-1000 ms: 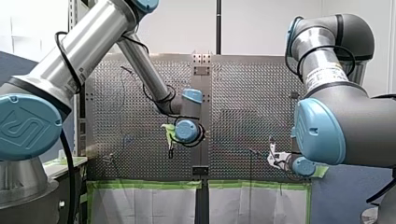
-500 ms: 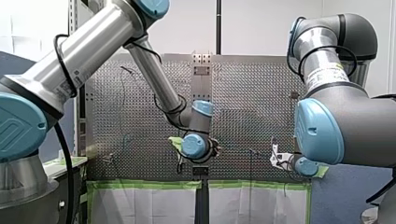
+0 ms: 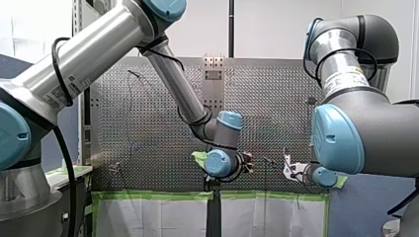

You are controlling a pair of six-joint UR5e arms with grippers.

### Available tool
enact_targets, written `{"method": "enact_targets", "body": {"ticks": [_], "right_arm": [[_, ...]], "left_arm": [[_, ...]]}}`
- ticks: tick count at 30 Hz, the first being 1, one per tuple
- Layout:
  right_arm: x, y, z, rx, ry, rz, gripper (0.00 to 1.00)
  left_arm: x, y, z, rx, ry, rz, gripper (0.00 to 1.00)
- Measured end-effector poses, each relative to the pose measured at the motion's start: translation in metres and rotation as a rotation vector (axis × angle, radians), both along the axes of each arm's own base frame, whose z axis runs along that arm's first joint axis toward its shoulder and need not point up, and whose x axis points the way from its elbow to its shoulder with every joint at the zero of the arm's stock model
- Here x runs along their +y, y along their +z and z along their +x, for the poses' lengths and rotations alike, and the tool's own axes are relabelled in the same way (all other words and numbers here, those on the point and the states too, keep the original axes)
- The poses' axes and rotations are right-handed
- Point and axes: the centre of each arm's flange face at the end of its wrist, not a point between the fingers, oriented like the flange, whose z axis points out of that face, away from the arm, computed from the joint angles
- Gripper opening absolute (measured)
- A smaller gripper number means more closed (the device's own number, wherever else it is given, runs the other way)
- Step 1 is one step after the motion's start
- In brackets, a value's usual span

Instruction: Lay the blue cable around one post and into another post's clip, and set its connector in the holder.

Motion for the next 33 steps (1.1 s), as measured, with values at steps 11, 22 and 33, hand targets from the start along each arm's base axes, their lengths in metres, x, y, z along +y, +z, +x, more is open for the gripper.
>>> {"method": "enact_targets", "body": {"ticks": [11,22,33], "right_arm": [[0.001,0.0,0.005,0.008,0.048,-0.009,0.0],[0.015,-0.033,0.001,0.065,0.088,0.023,0.0],[0.014,-0.037,-0.004,0.074,0.092,0.017,0.0]], "left_arm": [[-0.022,0.0,-0.047,0.002,-0.111,-0.001,1.0],[-0.018,0.002,-0.027,-0.003,-0.087,-0.002,1.0],[-0.02,0.002,0.015,-0.01,-0.051,-0.007,1.0]]}}
